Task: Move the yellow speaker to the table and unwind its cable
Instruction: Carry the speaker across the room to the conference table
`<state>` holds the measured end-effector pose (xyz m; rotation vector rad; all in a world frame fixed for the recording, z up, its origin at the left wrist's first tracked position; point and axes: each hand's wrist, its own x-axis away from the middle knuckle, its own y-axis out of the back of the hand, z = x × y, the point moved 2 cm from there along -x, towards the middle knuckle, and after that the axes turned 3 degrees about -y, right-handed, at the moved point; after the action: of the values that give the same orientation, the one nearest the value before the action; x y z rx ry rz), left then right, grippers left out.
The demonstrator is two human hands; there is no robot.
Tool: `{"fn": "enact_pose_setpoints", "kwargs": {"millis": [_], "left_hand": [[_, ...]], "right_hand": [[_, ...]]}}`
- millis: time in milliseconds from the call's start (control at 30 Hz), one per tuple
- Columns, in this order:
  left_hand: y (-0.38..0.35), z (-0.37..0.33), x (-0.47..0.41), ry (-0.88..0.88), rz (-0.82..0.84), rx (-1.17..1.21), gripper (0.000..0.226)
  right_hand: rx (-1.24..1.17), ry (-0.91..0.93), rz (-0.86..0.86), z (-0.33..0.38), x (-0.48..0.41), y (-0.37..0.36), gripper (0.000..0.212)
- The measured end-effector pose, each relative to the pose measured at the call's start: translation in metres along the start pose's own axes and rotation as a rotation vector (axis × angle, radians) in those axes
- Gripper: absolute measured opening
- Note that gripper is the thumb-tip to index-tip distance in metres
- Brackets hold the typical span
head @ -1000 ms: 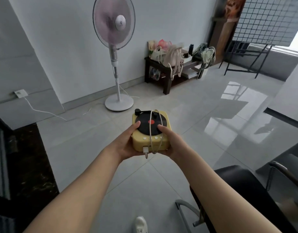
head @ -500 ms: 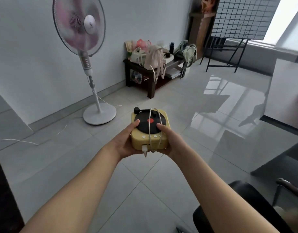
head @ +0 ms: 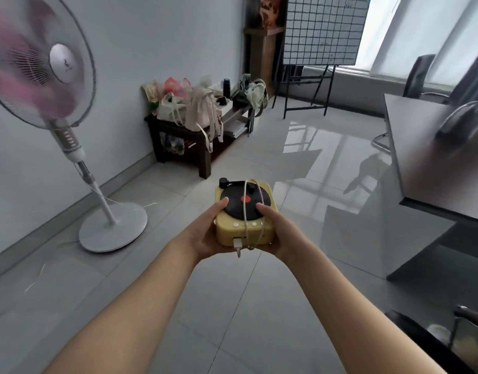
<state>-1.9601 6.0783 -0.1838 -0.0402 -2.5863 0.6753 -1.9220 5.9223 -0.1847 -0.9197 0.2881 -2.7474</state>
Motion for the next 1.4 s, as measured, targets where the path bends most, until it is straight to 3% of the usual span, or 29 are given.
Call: {"fn": "enact_pose_setpoints", "kwargs": {"millis": [267,433,700,900,1067,1300,1400], "left_hand": [[0.005,-0.071,-0.094,0.077,0.125,-0.094,0.063],[-0.009,-0.096,-0.158,0.12,0.189,-0.126,0.05],[-0.045,-0.144,-0.28,0.134,0.26,-0.196,0.054],[-0.081,-0.184,-0.376,0.139,0.288,-0.219,0.05],[-0.101,-0.213,-0.44,0.127,0.326,-0.23,0.045],[-0.115,-0.245,-0.526,0.144,0.388,-0.24,0.041],[-0.119,-0.264,-0.573,0.166,0.425,-0.245,0.045]], "right_hand": [[-0.102,0.054,-0.089,0.059,-0.067,-0.009,0.06],[-0.16,0.07,-0.167,0.093,-0.107,0.008,0.057],[-0.237,0.11,-0.231,0.168,-0.195,0.05,0.055],[-0.257,0.133,-0.298,0.237,-0.262,0.09,0.059],[-0.261,0.14,-0.327,0.285,-0.308,0.109,0.079],[-0.28,0.147,-0.355,0.335,-0.371,0.131,0.071],[-0.314,0.153,-0.382,0.359,-0.402,0.138,0.055]]}}
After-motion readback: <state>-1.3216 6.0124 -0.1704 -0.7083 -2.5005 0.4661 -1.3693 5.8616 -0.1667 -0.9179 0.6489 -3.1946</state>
